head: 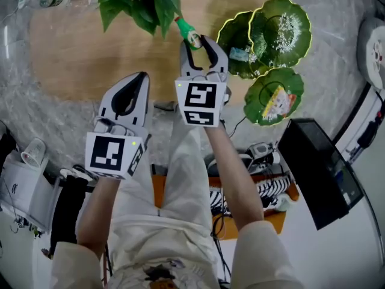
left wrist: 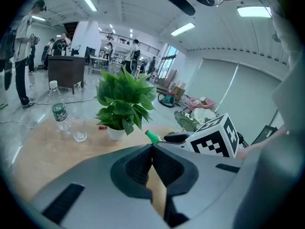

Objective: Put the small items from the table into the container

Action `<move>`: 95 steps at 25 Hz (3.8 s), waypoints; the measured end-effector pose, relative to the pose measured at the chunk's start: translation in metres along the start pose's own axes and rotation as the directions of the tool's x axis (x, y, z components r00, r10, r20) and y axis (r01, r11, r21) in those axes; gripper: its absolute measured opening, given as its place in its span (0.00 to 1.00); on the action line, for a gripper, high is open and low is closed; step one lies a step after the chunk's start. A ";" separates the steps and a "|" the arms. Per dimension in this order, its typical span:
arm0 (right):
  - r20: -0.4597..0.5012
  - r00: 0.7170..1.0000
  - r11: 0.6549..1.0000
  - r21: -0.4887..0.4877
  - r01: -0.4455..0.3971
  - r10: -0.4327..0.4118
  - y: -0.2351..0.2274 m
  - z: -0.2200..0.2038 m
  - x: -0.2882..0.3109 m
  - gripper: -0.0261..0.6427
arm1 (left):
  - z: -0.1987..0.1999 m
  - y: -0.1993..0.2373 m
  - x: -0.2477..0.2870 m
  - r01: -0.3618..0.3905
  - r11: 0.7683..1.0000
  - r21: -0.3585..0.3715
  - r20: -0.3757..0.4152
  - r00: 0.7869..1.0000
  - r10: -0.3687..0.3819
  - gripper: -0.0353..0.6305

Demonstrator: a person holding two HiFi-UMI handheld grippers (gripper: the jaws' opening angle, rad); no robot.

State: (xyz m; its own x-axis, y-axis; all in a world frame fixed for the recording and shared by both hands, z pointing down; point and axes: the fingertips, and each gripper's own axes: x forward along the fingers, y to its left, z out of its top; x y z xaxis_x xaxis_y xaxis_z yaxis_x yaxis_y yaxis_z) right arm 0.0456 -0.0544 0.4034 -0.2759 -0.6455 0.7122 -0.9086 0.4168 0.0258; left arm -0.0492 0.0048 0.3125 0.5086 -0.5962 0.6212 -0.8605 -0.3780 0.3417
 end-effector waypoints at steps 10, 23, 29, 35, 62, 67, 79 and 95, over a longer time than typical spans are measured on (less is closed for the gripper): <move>0.030 1.000 0.995 0.095 0.004 -0.007 -0.005 0.022 -0.047 0.27 | 0.013 -0.018 -0.004 -0.001 0.999 0.032 0.011 1.000 0.001 0.07; 0.098 0.995 0.981 0.196 0.000 -0.020 -0.016 0.034 -0.108 0.27 | 0.025 -0.058 -0.001 0.041 0.995 0.090 0.011 0.999 -0.043 0.07; 0.143 0.989 0.975 0.220 0.010 -0.042 -0.027 0.039 -0.132 0.27 | 0.029 -0.077 0.000 0.059 0.992 0.112 0.017 0.998 -0.062 0.07; 0.175 0.983 0.971 0.239 0.012 -0.055 -0.041 0.045 -0.156 0.27 | 0.036 -0.102 -0.002 0.075 0.988 0.133 0.026 0.996 -0.079 0.07; 0.092 0.988 0.960 0.264 0.094 -0.123 -0.101 -0.008 -0.235 0.27 | 0.027 -0.187 -0.006 0.096 0.983 0.159 0.038 0.994 -0.103 0.07; 0.021 0.986 0.950 0.273 0.151 -0.163 -0.109 -0.025 -0.229 0.27 | 0.024 -0.189 -0.002 0.105 0.982 0.159 0.034 0.993 -0.111 0.07; -0.077 0.962 0.930 0.243 0.274 -0.263 -0.105 -0.045 -0.218 0.27 | 0.020 -0.174 -0.011 0.120 0.981 0.153 0.030 0.992 -0.126 0.07; -0.074 0.954 0.923 0.243 0.299 -0.289 -0.107 -0.033 -0.235 0.27 | 0.031 -0.171 -0.029 0.103 0.983 0.155 0.045 0.993 -0.111 0.07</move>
State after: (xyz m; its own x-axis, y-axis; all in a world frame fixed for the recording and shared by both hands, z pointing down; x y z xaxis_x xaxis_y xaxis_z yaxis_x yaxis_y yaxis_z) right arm 0.2183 0.0737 0.2558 0.0230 -0.6890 0.7244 -0.9971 0.0365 0.0664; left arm 0.0844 0.0651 0.2138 0.6022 -0.5819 0.5467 -0.7881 -0.5425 0.2907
